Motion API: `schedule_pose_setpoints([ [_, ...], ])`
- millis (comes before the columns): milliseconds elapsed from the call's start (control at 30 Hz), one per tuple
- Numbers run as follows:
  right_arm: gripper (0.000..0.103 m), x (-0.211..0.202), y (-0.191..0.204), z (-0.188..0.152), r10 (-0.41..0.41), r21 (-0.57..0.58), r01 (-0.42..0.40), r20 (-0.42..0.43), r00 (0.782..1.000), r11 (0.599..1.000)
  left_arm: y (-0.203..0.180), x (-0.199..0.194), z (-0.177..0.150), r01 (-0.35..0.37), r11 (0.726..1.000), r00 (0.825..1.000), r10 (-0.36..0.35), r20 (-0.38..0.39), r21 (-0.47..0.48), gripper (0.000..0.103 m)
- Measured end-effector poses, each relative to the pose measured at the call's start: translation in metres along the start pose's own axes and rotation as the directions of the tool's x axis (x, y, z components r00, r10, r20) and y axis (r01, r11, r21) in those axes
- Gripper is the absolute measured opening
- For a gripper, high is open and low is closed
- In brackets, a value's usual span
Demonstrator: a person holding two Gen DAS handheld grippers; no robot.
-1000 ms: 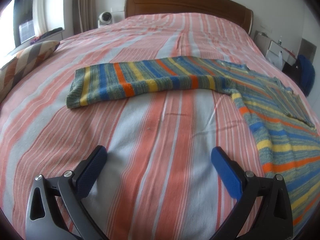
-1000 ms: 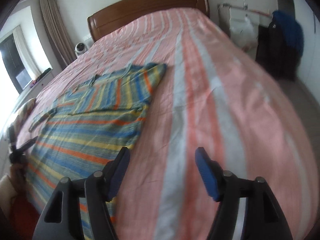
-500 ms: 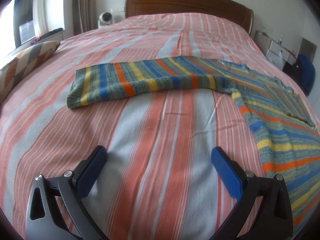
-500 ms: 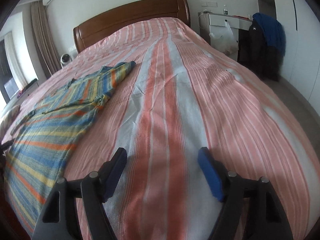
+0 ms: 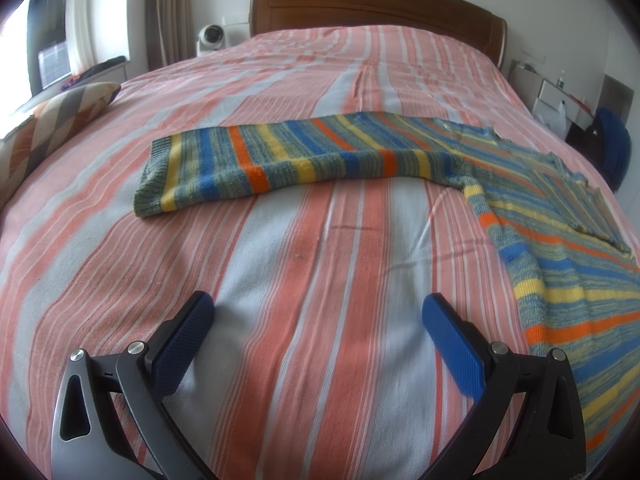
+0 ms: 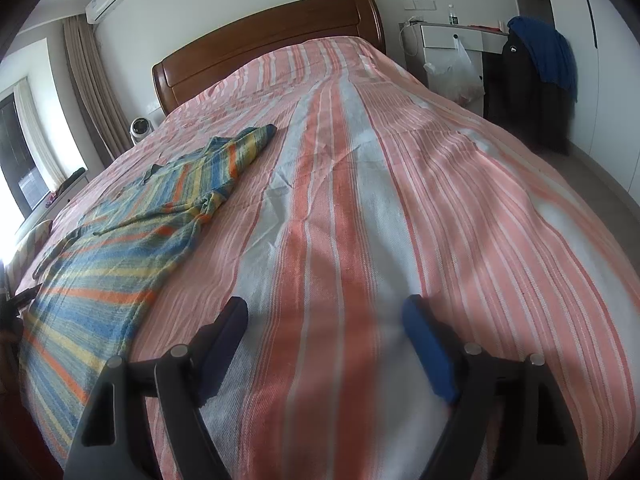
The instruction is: Fold small clothes
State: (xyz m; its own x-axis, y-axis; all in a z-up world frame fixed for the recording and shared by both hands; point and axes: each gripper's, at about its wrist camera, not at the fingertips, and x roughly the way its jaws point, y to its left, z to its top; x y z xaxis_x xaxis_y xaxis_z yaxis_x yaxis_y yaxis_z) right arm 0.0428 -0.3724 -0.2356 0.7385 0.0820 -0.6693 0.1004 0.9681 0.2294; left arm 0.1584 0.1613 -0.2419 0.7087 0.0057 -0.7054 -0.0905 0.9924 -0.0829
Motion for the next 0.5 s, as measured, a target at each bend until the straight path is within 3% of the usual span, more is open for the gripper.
schedule_pose_setpoints([
  [500,0.08,-0.0003,-0.0007,0.0004,-0.001,-0.002,0.001,-0.001,1.0,1.0,0.001,-0.0003,-0.0003,-0.003,1.0,1.0,0.003,0.0,0.002,0.103],
])
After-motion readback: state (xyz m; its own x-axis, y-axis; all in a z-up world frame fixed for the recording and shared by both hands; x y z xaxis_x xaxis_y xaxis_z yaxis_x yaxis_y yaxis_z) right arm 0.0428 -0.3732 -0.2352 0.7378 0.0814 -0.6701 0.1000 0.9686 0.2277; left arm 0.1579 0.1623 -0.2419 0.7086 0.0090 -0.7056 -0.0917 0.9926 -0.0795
